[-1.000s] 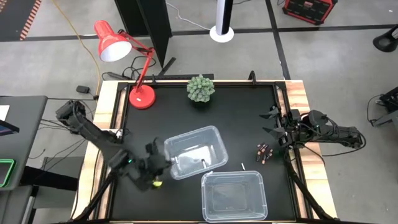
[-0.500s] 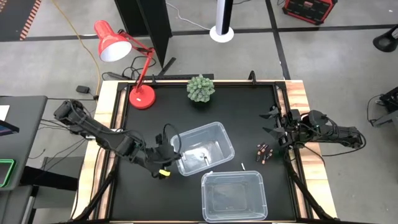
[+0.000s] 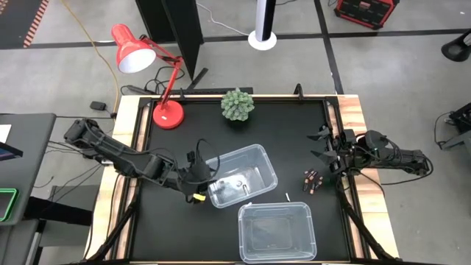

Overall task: Sort batteries
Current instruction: Put the silver battery into the top transparent bin

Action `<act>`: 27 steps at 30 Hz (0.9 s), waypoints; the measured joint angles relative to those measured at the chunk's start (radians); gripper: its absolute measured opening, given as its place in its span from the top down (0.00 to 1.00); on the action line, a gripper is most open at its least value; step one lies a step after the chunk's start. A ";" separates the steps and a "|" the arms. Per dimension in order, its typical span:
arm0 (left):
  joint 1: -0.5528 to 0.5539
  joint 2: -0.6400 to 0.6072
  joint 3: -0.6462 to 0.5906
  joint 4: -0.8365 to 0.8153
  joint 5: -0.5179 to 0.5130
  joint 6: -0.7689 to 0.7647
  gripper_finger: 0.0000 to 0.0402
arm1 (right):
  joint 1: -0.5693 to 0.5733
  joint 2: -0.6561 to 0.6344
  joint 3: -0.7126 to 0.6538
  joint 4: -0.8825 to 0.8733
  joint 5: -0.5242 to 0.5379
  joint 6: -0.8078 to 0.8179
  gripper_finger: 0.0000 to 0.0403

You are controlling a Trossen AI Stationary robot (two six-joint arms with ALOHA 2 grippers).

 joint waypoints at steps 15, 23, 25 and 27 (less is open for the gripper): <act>-0.034 -0.011 -0.071 -0.528 -0.007 -0.213 0.52 | 0.000 0.000 0.000 -0.001 0.000 0.000 0.28; 0.100 -0.010 -0.334 -0.144 0.055 -0.038 0.53 | 0.002 0.000 0.000 -0.003 0.000 0.000 0.28; 0.149 -0.010 -0.388 -0.027 0.088 0.031 0.53 | 0.002 0.000 0.000 -0.001 0.000 0.000 0.28; 0.198 -0.010 -0.435 0.057 0.151 0.090 0.53 | 0.002 0.000 0.000 0.000 0.000 0.000 0.28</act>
